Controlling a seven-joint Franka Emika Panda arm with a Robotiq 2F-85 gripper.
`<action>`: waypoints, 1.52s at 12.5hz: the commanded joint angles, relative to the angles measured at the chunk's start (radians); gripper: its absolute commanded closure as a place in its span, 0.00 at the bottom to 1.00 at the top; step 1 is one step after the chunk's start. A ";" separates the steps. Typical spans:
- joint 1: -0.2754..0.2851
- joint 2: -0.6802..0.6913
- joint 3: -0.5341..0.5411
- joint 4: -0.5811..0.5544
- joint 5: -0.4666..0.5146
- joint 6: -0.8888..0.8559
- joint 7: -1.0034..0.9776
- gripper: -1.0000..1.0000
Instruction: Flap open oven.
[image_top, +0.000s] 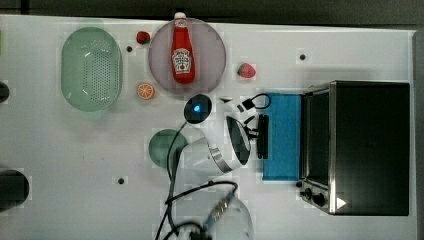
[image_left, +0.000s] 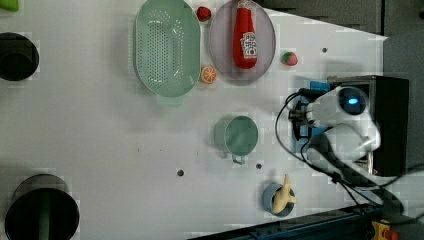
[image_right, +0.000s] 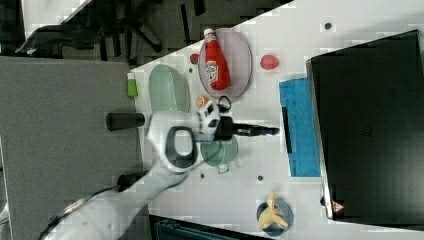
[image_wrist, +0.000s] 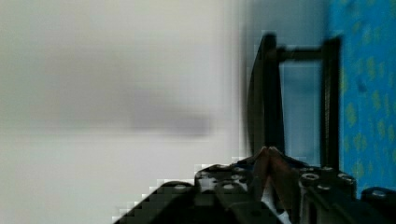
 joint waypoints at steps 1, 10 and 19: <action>0.002 -0.202 -0.017 0.068 0.188 -0.016 0.060 0.82; 0.001 -0.503 -0.035 0.452 0.455 -0.851 0.119 0.82; 0.000 -0.498 -0.040 0.508 0.454 -0.877 0.120 0.82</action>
